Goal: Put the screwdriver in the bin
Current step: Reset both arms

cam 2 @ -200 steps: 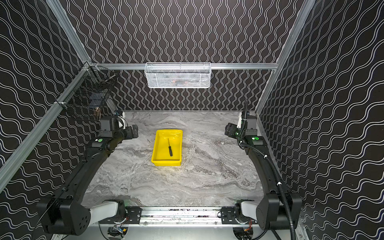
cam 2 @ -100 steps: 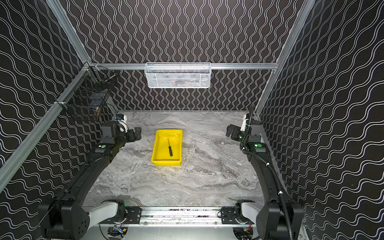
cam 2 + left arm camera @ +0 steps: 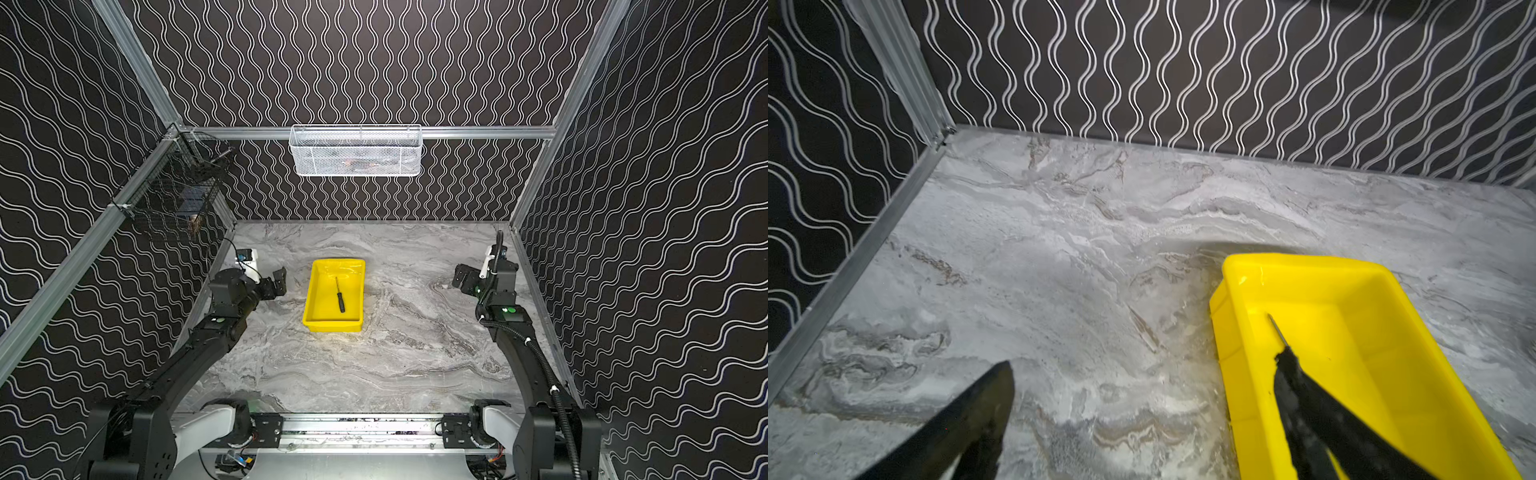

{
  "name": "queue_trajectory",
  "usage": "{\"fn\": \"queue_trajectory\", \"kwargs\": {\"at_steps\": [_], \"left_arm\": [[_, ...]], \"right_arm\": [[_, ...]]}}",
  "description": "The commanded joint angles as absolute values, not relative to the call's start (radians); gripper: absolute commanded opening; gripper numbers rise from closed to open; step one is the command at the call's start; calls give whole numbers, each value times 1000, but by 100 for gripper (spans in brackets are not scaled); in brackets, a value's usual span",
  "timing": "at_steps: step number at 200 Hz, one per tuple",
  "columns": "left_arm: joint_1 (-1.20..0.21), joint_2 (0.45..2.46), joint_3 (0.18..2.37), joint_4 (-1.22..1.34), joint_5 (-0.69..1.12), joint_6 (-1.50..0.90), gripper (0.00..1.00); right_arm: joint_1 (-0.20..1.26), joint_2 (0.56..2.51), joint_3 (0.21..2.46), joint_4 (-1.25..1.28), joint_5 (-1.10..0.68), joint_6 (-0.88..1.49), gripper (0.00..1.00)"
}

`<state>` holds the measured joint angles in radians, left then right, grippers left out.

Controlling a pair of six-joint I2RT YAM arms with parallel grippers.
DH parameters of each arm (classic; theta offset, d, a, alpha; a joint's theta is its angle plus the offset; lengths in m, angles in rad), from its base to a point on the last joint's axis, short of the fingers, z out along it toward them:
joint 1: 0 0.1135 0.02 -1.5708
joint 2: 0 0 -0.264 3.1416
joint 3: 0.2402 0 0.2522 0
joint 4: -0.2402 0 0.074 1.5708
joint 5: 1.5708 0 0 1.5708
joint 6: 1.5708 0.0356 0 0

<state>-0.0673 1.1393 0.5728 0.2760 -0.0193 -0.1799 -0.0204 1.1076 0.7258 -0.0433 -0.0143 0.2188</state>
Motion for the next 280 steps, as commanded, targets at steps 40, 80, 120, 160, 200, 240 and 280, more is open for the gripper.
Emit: {"fn": "queue_trajectory", "kwargs": {"at_steps": [40, 80, 120, 160, 200, 240, 280], "left_arm": [[-67, 1260, 443, 627, -126, -133, 99], [-67, 1295, 339, 797, -168, -59, 99], [-67, 1354, 339, 859, -147, 38, 99], [-67, 1454, 274, 1023, -146, 37, 99], [-67, 1551, 279, 1111, -96, 68, 99], [-67, 1671, 273, 1235, -107, 68, 99], [-60, 1660, 375, 1021, -38, 73, 99]], "right_arm": [[-21, 1051, 498, 397, 80, 138, 99], [-21, 1138, 455, 475, 90, 5, 99], [-21, 1231, 396, 677, 69, 16, 99], [-20, 1339, 364, 853, 51, -36, 99], [-20, 1379, 345, 889, 61, -29, 99], [-20, 1554, 225, 1280, 92, -30, 99], [-24, 1545, 265, 1181, 89, -5, 100]]}}
